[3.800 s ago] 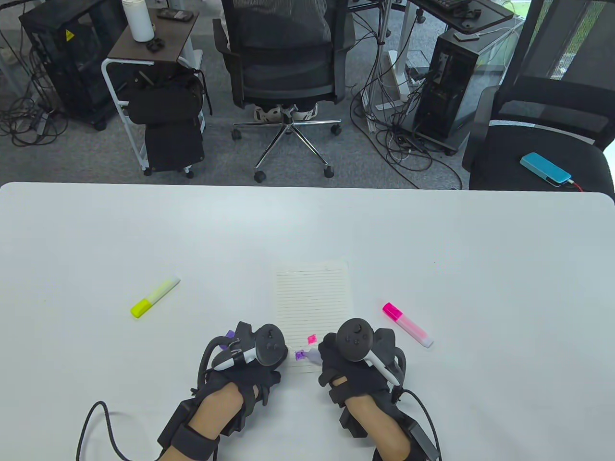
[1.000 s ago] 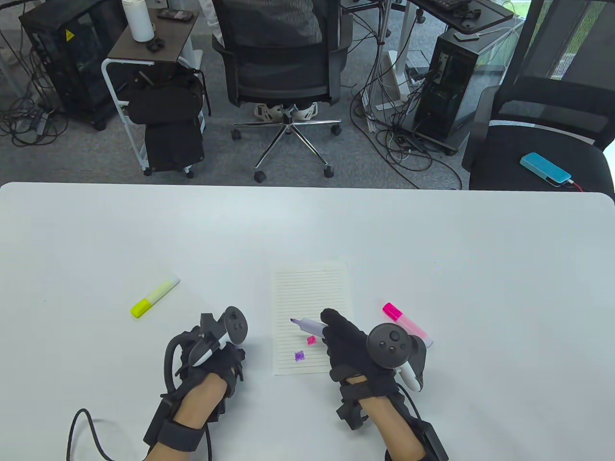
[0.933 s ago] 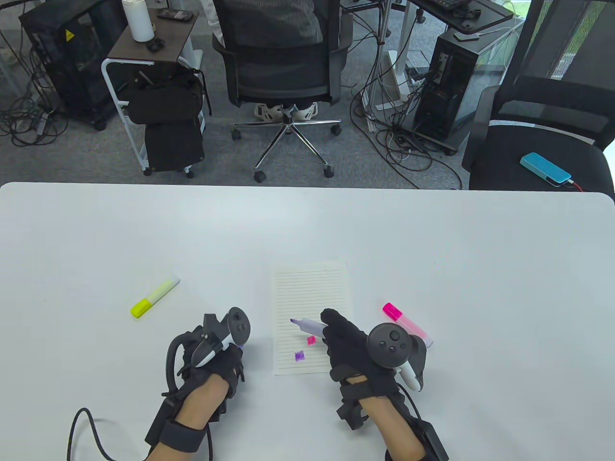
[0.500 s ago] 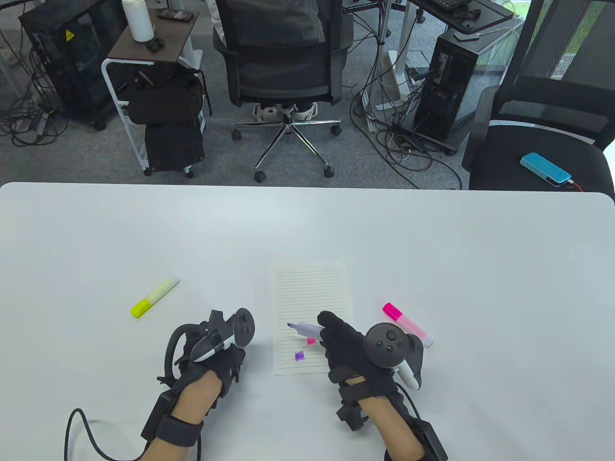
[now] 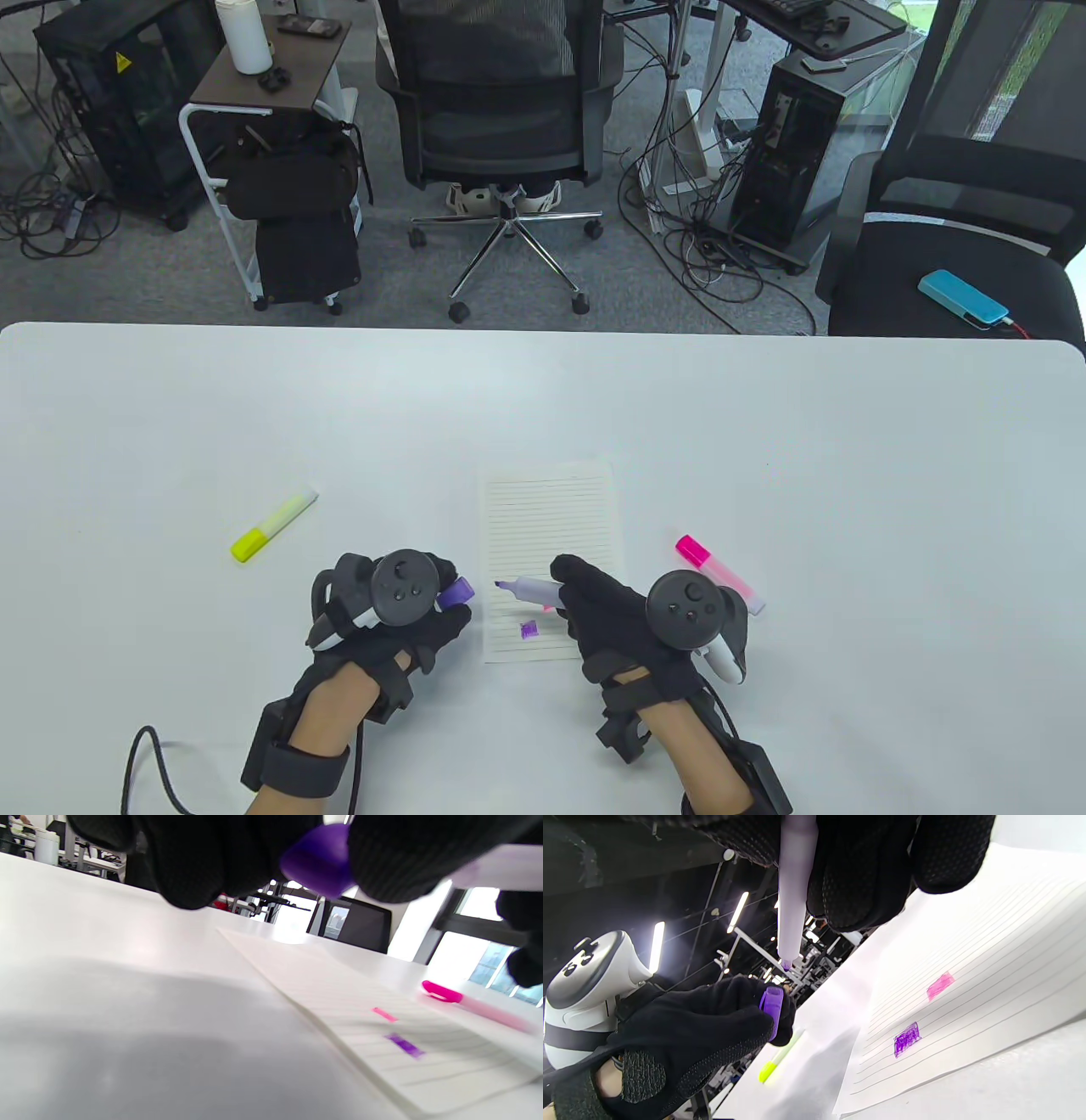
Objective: Apply highlighter ink on paper
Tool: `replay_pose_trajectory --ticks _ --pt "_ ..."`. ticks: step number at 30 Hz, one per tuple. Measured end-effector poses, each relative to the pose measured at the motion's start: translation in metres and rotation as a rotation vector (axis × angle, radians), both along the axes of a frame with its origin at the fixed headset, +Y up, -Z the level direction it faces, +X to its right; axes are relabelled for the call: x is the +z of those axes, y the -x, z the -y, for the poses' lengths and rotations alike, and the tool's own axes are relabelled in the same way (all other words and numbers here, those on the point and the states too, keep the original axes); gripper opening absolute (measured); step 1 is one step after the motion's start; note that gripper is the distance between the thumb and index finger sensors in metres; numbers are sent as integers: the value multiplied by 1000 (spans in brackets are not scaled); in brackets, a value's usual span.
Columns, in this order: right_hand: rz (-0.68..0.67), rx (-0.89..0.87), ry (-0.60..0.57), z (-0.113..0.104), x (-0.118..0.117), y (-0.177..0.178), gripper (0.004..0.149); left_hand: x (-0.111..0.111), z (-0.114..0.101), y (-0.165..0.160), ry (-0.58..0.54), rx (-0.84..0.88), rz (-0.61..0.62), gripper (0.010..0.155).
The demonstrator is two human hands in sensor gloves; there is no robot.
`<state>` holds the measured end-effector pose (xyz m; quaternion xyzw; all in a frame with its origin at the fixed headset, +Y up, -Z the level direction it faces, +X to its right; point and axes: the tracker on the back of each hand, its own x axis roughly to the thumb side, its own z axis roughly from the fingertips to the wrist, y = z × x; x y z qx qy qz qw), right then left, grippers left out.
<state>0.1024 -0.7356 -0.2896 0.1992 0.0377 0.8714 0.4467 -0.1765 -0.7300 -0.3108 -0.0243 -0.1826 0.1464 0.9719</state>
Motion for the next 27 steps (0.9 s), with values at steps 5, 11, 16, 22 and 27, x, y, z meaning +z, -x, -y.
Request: replay_pose_trajectory --ticks 5,11,16,22,27 --pt "-28 -8 -12 -2 1 2 44 1 0 -4 -28 7 27 64" --pt "-46 3 -9 0 1 5 44 5 -2 -12 -62 17 75 64" --pt "-83 17 -3 2 0 7 44 8 -1 -20 -58 90 116 63" --pt "-108 21 -56 0 1 8 44 3 4 -15 72 394 147 63" --pt "-199 -10 -74 2 6 22 44 3 14 -19 228 608 178 69"
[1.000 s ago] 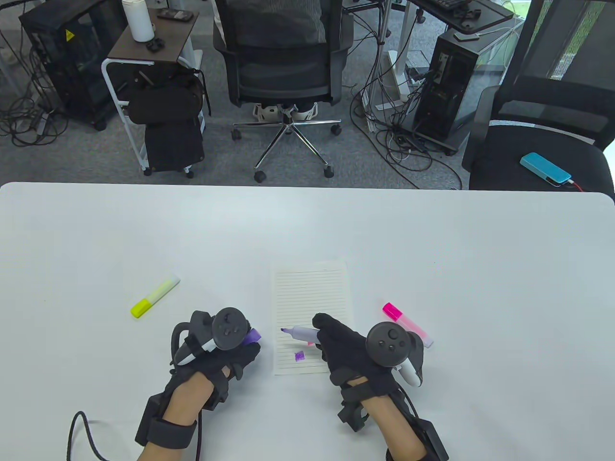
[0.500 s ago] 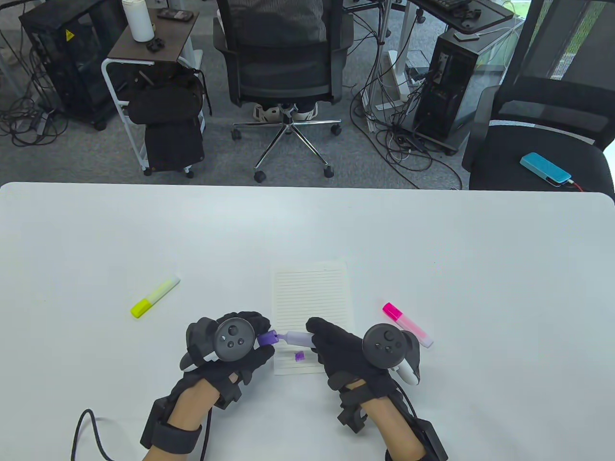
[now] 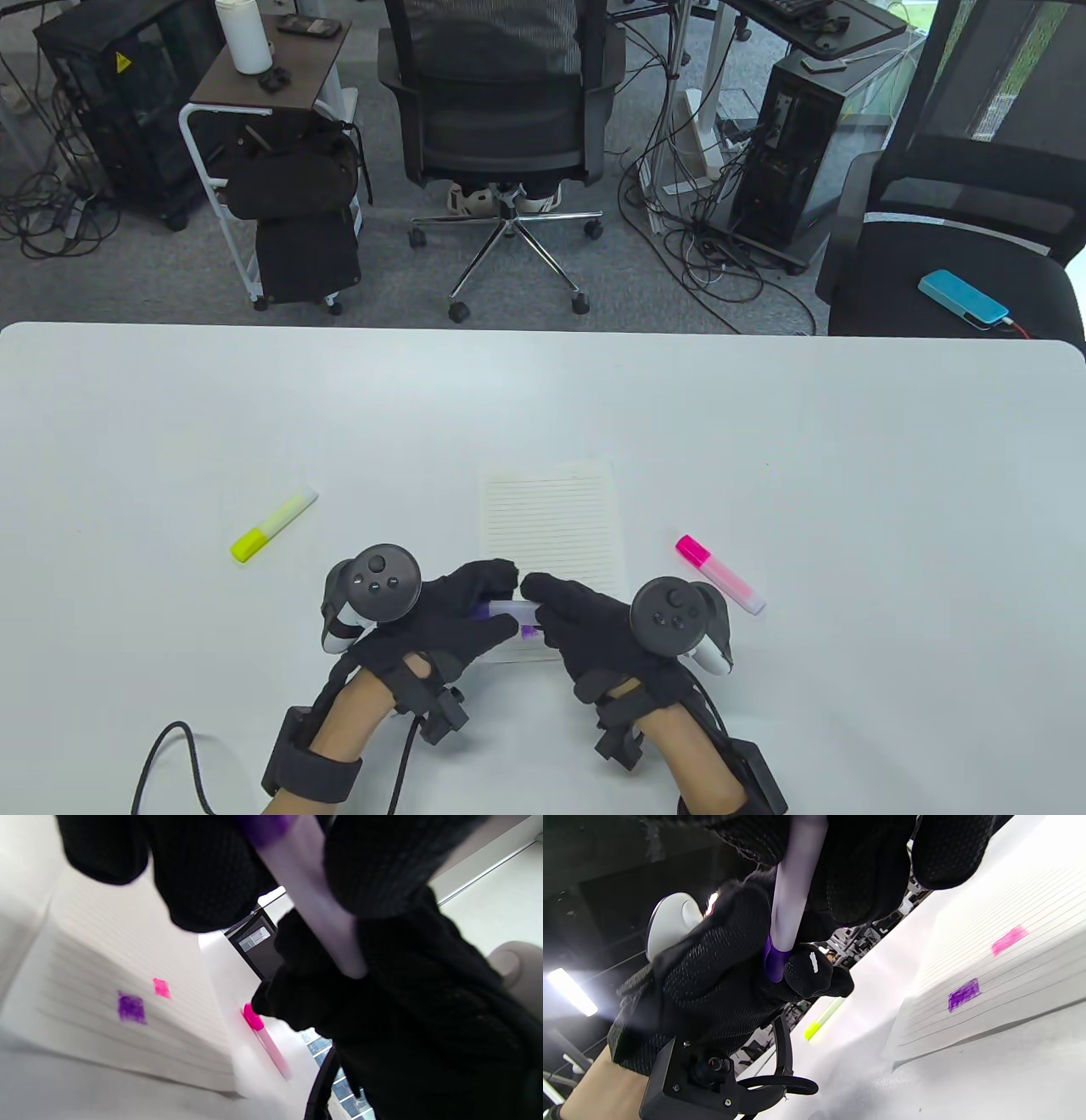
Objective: Apply highlighter ink on paper
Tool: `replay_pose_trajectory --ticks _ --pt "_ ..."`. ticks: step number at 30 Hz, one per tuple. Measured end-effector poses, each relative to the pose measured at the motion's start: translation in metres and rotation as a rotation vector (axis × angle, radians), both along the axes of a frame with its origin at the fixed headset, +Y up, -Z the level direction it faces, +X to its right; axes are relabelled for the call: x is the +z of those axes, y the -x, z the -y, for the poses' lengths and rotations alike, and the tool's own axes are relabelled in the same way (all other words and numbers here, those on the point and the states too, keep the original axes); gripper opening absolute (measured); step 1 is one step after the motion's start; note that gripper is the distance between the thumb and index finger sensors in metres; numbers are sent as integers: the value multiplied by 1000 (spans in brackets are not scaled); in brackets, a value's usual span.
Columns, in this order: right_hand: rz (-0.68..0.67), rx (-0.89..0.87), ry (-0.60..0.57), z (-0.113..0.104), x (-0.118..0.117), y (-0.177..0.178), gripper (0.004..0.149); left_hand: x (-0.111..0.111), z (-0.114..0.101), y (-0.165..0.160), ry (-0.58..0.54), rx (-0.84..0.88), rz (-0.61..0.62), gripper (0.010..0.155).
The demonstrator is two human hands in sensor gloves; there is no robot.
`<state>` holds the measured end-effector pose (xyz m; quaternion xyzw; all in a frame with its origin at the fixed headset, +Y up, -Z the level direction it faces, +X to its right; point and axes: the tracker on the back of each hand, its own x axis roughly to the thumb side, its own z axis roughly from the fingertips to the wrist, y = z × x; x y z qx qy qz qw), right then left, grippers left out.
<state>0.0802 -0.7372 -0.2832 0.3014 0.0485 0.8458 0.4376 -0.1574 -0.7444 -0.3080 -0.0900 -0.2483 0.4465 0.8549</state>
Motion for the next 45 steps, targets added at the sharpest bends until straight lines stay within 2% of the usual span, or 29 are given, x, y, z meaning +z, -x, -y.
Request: replay_pose_trajectory --ticks 2,7,10,15,17,25,29,31,36,39,41,43,45 --pt "-9 27 -16 0 1 3 44 -1 2 1 -29 -60 -17 69" --pt "-8 41 -25 5 3 10 44 -2 6 2 -8 -73 -55 62" --pt "5 30 -34 5 4 10 44 1 2 -1 -85 -42 -96 55" --pt "43 36 -80 -1 9 14 44 2 2 -5 -112 -9 -57 53" --pt "48 47 -87 -1 11 15 45 4 0 -7 -156 -30 -65 53" --pt "105 -2 -34 1 9 14 46 14 -7 -14 -324 -115 -114 53" --pt "69 -14 14 1 5 9 46 12 -3 -16 -296 -76 -107 54" --pt "60 27 -8 0 3 5 45 10 1 -16 -278 -45 -84 55" --pt "77 -14 -7 -6 -1 -6 46 7 1 -10 -226 43 -79 64" --pt "173 -12 -62 -15 -6 -28 46 5 -4 3 -188 184 -129 72" --pt "251 -16 -72 -20 -10 -46 46 3 -7 13 -201 198 -162 73" --pt "365 -11 -75 -24 -14 -70 46 1 -9 22 -213 210 -192 72" --pt "512 76 -53 -26 -17 -96 47 0 -9 27 -203 237 -198 71"
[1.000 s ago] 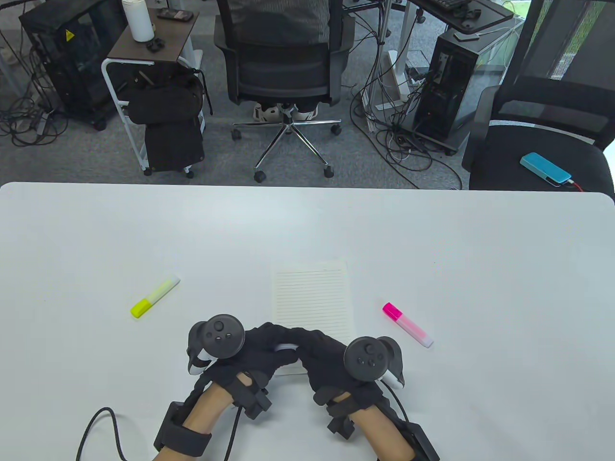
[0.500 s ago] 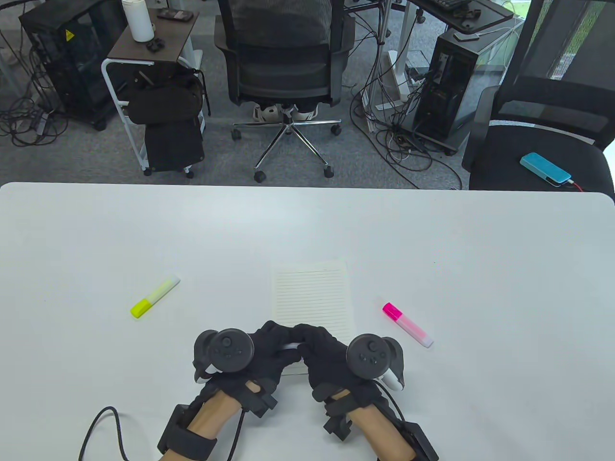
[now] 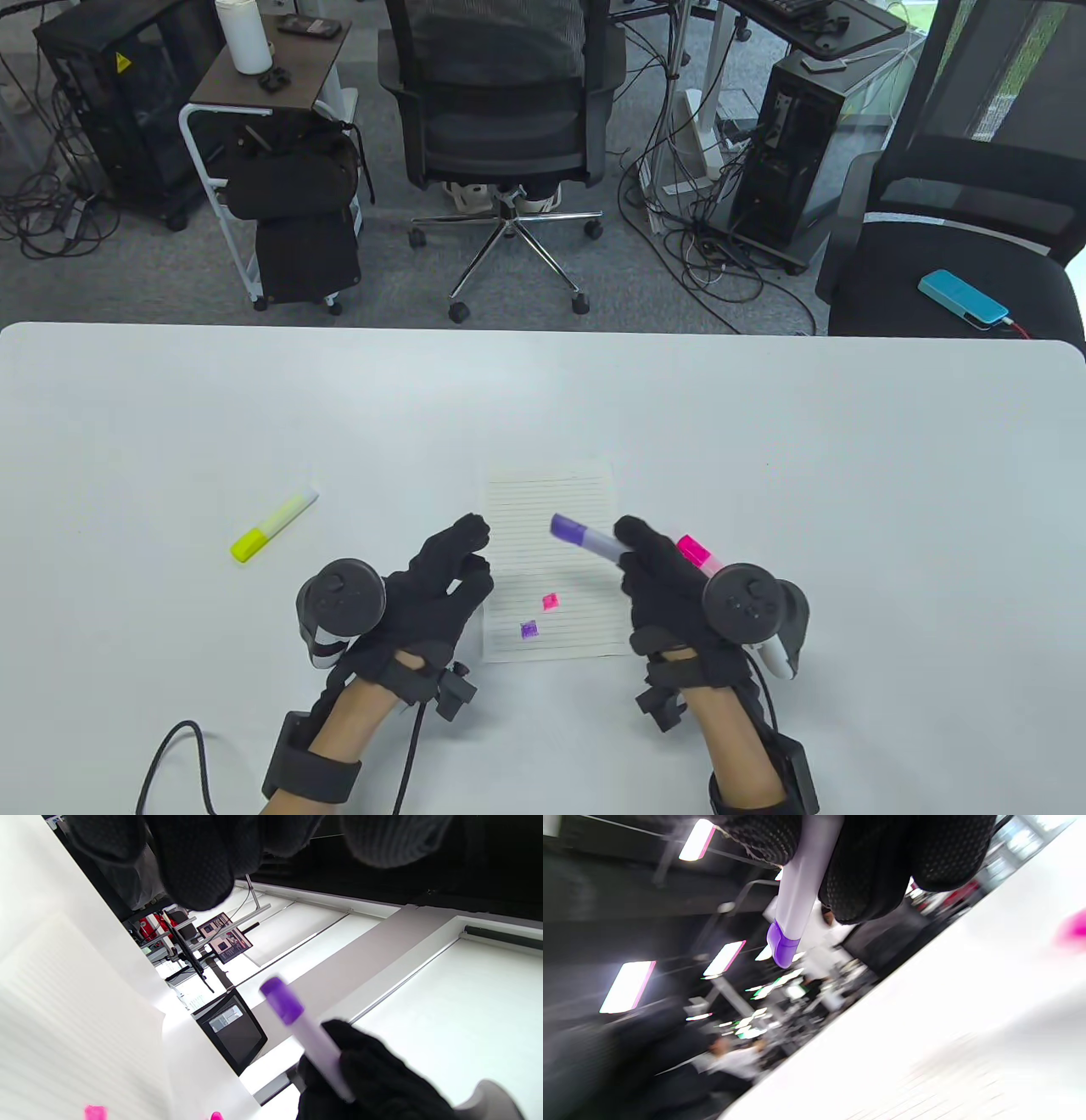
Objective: Apply highlighter ink on paper
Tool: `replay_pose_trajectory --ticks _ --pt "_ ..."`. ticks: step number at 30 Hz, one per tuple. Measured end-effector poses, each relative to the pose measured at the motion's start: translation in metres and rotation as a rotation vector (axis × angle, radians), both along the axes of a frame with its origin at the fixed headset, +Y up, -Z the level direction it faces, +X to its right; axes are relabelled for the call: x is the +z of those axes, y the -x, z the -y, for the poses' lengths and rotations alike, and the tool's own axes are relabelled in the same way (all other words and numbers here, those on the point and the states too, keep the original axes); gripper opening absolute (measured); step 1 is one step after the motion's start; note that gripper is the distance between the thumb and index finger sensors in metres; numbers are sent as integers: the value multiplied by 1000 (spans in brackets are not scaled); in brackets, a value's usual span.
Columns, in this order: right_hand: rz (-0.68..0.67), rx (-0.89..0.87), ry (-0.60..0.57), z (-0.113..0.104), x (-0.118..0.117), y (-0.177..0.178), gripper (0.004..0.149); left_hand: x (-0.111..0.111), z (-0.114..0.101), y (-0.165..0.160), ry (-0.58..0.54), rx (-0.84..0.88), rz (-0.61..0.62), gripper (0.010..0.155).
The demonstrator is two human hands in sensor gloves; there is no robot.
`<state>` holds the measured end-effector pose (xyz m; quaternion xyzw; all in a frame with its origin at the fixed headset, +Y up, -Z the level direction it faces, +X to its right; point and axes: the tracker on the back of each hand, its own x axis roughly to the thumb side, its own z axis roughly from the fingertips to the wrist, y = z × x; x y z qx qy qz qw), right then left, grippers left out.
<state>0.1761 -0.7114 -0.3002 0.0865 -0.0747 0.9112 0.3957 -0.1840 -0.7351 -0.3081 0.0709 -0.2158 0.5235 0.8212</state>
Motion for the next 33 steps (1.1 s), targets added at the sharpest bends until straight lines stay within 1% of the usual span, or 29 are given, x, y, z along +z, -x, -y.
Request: replay_pose_trajectory --ticks 1,3,6,7,8,12,14,15,18,20,21,23,26,28,29,30,32,33 --pt "79 59 32 1 -1 -15 48 0 0 1 0 8 0 71" --pt "210 104 56 4 -3 -39 47 -1 0 1 -3 3 2 71" --pt "369 102 123 13 -5 -72 47 -1 1 -1 -5 -23 17 70" --pt "438 109 162 18 -4 -84 47 -1 1 -2 4 -20 30 70" --pt "477 113 206 22 -4 -94 47 -1 2 -3 10 -15 35 70" --pt "546 84 325 36 -5 -114 47 -1 3 -4 13 -34 42 70" --pt "564 113 434 42 -6 -118 48 -1 3 -5 13 -39 43 70" --pt "600 137 480 45 -6 -120 48 -1 3 -5 14 -41 44 70" --pt "638 149 517 49 -7 -122 49 -1 3 -5 16 -46 47 70" --pt "648 153 547 48 -6 -120 53 -1 3 -5 19 -53 47 70" --pt "652 173 544 46 -5 -119 55 -1 3 -5 22 -57 47 70" --pt "652 188 498 41 -4 -115 56 -1 3 -5 25 -63 45 69" --pt "636 152 311 29 -2 -104 55 -2 3 -4 28 -69 49 70" --pt "551 131 208 24 -2 -96 55 -2 3 -2 31 -66 43 70" --pt "512 109 176 23 -2 -93 55 -2 2 -1 32 -69 40 69" --pt "418 35 117 21 -4 -86 55 -3 2 2 26 -84 23 69" --pt "298 -92 71 21 -5 -74 55 -4 1 6 19 -116 -4 69" --pt "265 -113 60 20 -5 -71 55 -5 0 8 17 -129 -17 69"
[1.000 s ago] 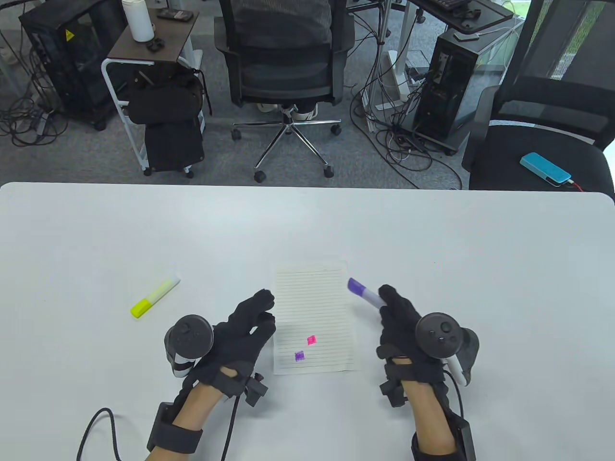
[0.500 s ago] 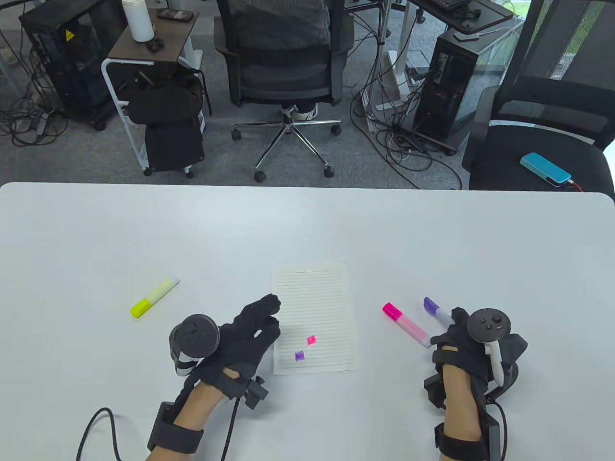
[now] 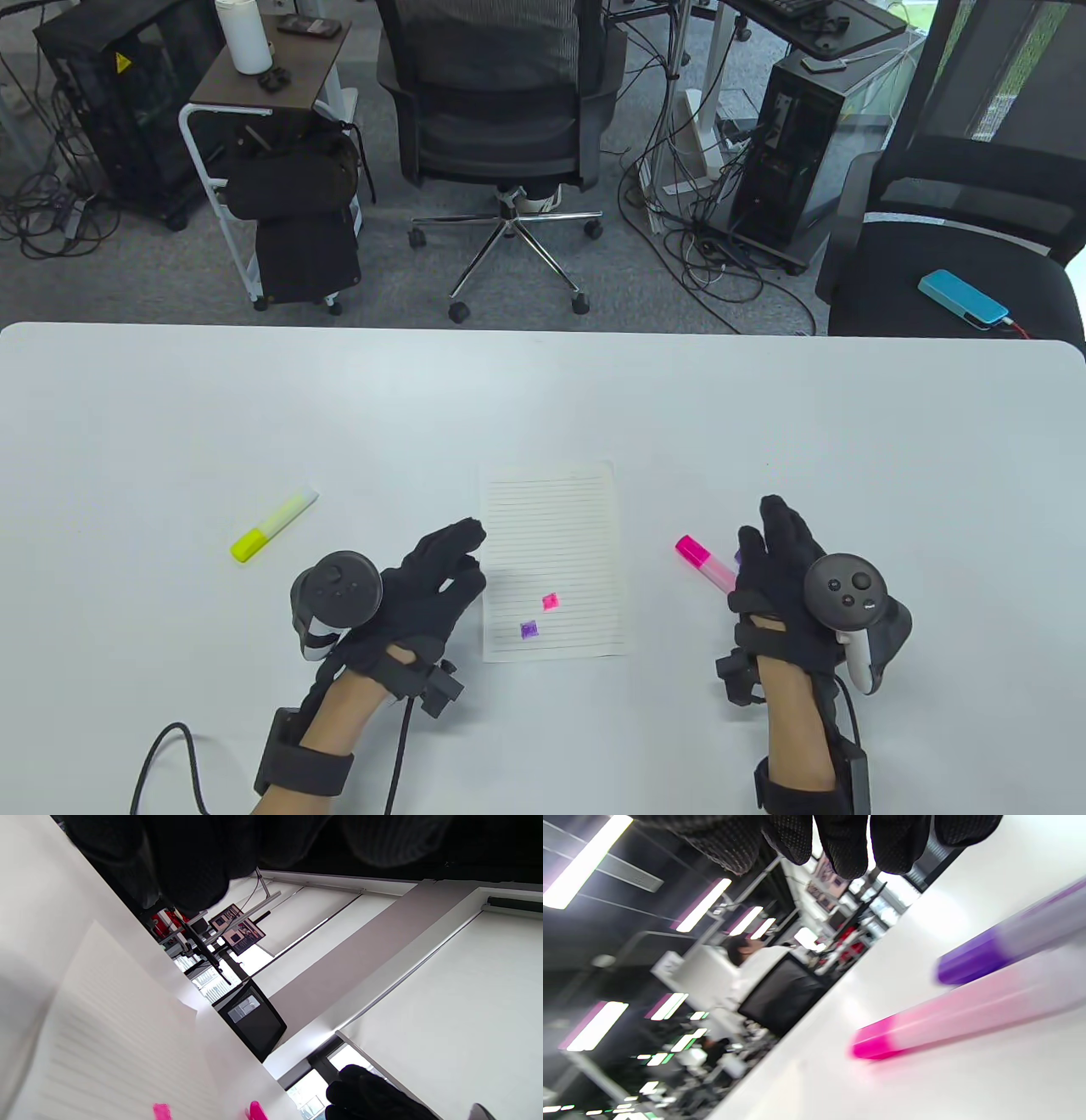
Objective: Apply highlighter ink on paper
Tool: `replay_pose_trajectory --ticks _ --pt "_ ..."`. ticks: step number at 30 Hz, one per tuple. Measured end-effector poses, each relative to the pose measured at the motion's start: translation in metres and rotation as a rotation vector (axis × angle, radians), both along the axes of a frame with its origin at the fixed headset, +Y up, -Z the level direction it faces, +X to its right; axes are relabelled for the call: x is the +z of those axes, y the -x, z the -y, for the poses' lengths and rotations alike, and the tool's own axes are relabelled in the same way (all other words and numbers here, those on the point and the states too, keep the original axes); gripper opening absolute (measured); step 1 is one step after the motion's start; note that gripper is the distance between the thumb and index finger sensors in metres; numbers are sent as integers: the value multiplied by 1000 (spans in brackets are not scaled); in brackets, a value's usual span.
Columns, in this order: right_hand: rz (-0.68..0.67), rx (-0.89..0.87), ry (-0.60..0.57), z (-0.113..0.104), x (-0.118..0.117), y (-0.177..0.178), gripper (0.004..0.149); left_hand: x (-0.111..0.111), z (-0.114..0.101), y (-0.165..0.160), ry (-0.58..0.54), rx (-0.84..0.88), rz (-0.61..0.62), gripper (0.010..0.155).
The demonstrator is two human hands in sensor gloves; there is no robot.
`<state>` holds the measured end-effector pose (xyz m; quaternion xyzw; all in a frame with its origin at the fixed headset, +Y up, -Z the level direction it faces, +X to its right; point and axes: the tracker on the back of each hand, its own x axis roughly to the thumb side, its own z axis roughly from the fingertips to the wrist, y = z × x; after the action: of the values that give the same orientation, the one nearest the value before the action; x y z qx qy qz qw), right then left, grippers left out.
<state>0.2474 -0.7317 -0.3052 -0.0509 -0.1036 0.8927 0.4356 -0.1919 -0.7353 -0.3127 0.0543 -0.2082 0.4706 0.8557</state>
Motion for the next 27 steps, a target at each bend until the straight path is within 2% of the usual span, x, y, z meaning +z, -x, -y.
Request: replay_pose_trajectory --ticks 4,8,11,12,17,20,27 --pt "-231 -102 -73 2 -5 27 56 -2 -3 13 4 -130 -111 68" --pt "-399 -188 -66 6 -7 51 59 -4 -7 30 -26 -363 -266 67" --pt "-510 -239 -73 8 -6 68 62 -8 -5 48 74 -499 -385 69" --pt "-550 -240 -91 8 -5 75 62 -9 -2 58 146 -529 -434 70" --pt "-599 -153 -94 8 -2 92 62 -12 5 95 350 -543 -612 74" --pt "-612 -153 -73 12 -4 95 62 -15 13 117 433 -553 -694 76" --pt "-648 -129 -33 16 -4 101 63 -36 33 143 587 -694 -694 78"
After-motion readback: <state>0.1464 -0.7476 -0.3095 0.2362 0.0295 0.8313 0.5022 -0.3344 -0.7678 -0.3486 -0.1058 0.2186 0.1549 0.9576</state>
